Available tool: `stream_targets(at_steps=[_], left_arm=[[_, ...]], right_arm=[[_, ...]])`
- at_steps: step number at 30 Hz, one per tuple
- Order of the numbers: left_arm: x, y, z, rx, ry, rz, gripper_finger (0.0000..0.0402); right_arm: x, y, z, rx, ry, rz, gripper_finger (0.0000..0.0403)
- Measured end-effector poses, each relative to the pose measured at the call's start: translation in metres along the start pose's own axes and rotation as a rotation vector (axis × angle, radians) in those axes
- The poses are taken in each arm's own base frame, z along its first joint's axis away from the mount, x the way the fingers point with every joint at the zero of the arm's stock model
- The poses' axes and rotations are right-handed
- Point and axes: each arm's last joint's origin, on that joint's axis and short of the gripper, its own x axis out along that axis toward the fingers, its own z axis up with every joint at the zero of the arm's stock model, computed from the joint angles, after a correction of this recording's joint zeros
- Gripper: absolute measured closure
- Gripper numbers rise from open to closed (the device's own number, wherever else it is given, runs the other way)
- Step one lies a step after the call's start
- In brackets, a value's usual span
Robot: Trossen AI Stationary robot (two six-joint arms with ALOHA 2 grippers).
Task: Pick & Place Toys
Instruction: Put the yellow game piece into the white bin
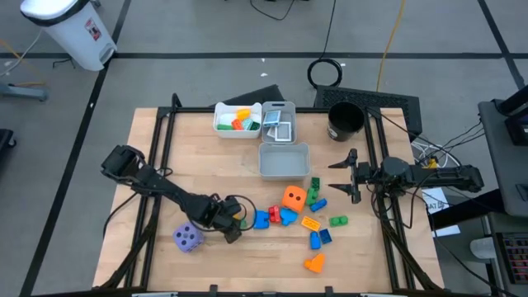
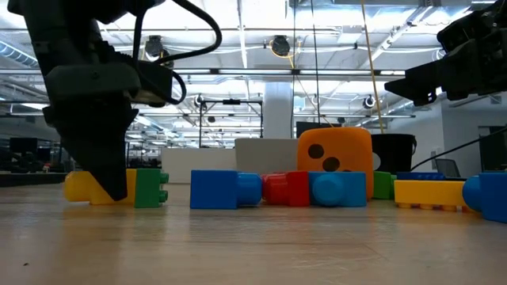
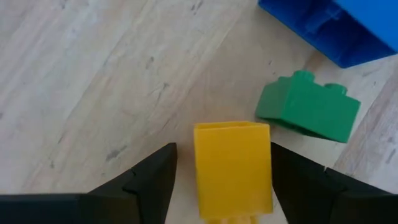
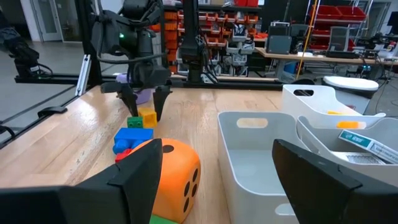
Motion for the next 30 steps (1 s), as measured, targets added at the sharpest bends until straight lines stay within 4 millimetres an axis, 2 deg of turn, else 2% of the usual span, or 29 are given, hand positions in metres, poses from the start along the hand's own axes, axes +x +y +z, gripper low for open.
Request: stream_targets(at_steps=[9,19,30], left_arm=[[-0.001,0.001,0.002,0.009,0.002,-0.005,0.0266],[-0.030,0.017,0.035,-0.010,-0.127,-0.057,0.0266],[-0.083,0.036,0.083,0.082,-0.531,-0.132,0.0261]], right_arm=[[0.000,0.000,0.000,0.000,0.000,0.000,0.0124],[0.000,0.000,0.000,0.000,0.000,0.000,0.0124],[0.000,0.000,0.000,0.000,0.000,0.000,0.0124]])
